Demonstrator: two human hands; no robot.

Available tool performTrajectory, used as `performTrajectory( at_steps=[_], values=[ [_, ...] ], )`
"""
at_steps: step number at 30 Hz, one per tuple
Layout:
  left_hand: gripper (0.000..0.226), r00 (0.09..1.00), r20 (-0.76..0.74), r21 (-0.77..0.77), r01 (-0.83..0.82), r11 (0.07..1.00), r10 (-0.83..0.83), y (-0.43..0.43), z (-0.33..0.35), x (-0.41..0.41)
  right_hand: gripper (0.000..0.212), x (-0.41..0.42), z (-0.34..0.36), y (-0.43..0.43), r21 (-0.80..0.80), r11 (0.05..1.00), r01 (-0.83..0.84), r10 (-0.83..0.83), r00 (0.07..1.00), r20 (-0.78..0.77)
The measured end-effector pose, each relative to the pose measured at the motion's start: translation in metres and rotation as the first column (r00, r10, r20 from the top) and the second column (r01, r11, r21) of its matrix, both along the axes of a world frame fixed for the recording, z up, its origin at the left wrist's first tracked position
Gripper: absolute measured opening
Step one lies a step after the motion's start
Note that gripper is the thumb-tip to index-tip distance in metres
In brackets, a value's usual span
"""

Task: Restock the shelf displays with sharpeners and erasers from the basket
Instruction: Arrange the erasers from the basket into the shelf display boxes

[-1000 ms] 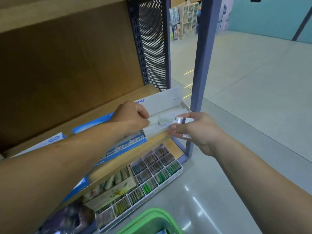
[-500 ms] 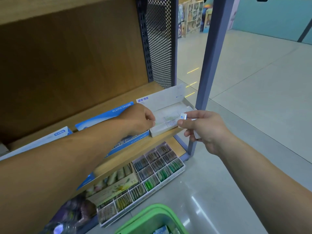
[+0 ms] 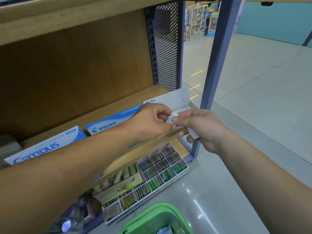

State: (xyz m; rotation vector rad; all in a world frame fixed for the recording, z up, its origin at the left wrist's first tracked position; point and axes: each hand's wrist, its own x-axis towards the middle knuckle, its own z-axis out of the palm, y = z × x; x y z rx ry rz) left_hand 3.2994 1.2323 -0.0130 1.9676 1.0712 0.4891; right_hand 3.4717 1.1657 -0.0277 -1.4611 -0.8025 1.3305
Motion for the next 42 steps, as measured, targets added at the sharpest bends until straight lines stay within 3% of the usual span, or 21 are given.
performTrajectory(
  at_steps=[5,8,13,17,21,24,37,42],
  values=[
    [0.033,0.999,-0.038,0.02,-0.006,1.0,0.007,-0.006,0.006,-0.006,0.017,0.0,0.002,-0.004,0.012,0.997,-0.074,0.074,0.997,0.014],
    [0.024,0.995,-0.08,0.046,-0.052,0.998,0.056,-0.004,0.011,-0.02,0.014,-0.009,0.002,-0.002,-0.008,0.993,-0.118,0.118,0.992,0.044],
    [0.023,0.932,-0.18,0.105,-0.299,0.948,0.314,0.008,0.02,-0.074,0.046,-0.041,0.0,0.004,-0.001,0.964,-0.266,0.266,0.964,0.001],
    [0.019,0.91,-0.171,0.1,-0.366,0.925,0.378,0.006,0.011,-0.111,0.037,-0.066,-0.001,0.009,0.032,0.964,-0.263,0.264,0.962,-0.067],
    [0.016,0.916,-0.235,0.089,-0.314,0.945,0.326,0.004,0.005,-0.132,0.03,-0.076,-0.004,0.015,0.0,0.98,-0.198,0.198,0.978,-0.059],
    [0.013,0.902,-0.313,0.129,-0.271,0.954,0.299,0.005,0.002,-0.147,0.027,-0.085,-0.006,0.017,-0.012,0.977,-0.212,0.213,0.977,0.031],
    [0.017,0.895,-0.401,0.096,-0.174,0.98,0.198,0.001,-0.002,-0.172,0.022,-0.104,-0.013,0.022,0.006,0.979,-0.206,0.201,0.963,0.178],
    [0.008,0.898,-0.324,0.154,-0.261,0.953,0.299,0.001,-0.011,-0.164,0.014,-0.11,-0.014,0.024,0.005,0.965,-0.263,0.257,0.948,0.188]
  ],
)
